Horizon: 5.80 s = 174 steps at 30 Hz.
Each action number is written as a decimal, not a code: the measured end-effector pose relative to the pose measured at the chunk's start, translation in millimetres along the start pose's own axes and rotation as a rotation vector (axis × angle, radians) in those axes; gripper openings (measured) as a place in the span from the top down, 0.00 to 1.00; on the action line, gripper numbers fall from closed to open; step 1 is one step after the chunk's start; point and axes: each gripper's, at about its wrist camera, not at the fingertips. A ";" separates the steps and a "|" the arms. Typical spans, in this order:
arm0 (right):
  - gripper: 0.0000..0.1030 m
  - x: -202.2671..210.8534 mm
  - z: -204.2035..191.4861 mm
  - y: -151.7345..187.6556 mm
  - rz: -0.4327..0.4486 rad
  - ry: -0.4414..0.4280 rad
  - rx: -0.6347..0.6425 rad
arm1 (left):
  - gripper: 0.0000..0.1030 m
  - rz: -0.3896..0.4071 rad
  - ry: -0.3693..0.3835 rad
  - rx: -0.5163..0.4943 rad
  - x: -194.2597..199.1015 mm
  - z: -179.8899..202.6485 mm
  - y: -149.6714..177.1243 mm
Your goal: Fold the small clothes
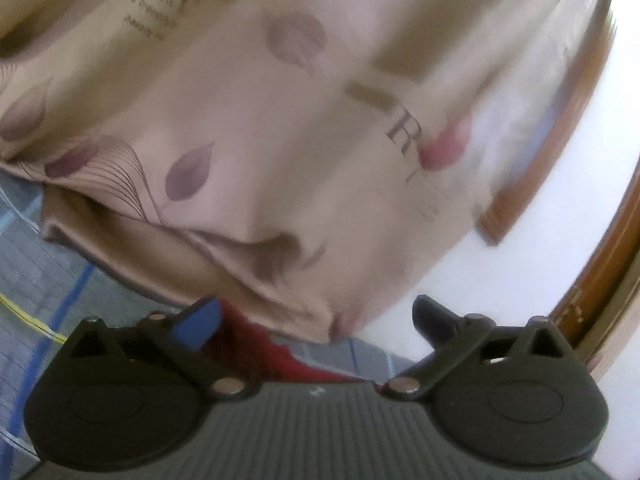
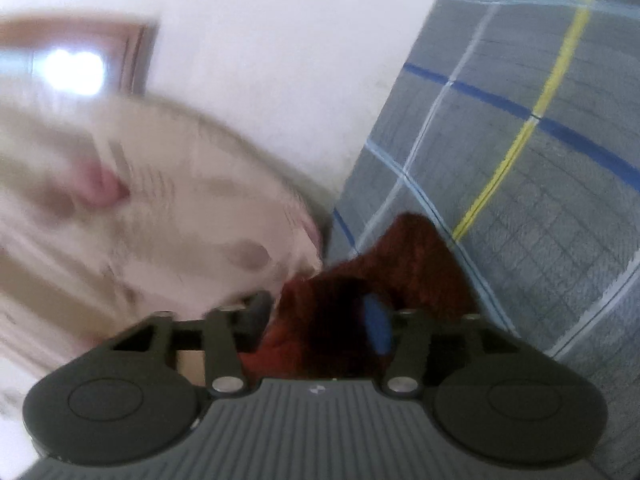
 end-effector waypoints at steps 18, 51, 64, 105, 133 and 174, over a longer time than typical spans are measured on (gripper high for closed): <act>0.65 -13.3 -143.7 150.0 -0.450 -0.291 0.888 | 0.00 -0.205 0.013 -0.161 33.8 -12.0 38.4; 0.71 -13.6 -65.0 12.8 -0.084 0.105 0.971 | 0.00 -0.283 0.012 -0.326 -42.8 -19.2 24.3; 0.90 -64.2 -60.3 30.6 -0.119 0.060 0.940 | 0.11 -0.389 0.009 -0.480 -82.6 -22.2 39.1; 0.93 -63.9 -32.8 34.2 -0.035 0.267 1.057 | 0.81 -0.346 -0.173 -0.469 -101.3 -54.3 35.8; 0.67 115.0 -16.6 90.2 -0.150 0.097 0.777 | 0.71 -0.432 0.013 -0.272 55.6 -28.6 50.1; 0.71 88.8 -45.9 115.7 -0.210 0.197 1.107 | 0.63 -0.472 -0.051 -0.212 101.5 -53.0 37.5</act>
Point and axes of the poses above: each gripper's, at about its wrist camera, not at the fingertips, and x roughly against the way its jaws point, z to its right, y to its underside, and after that the axes turned 14 degrees about z, right-handed
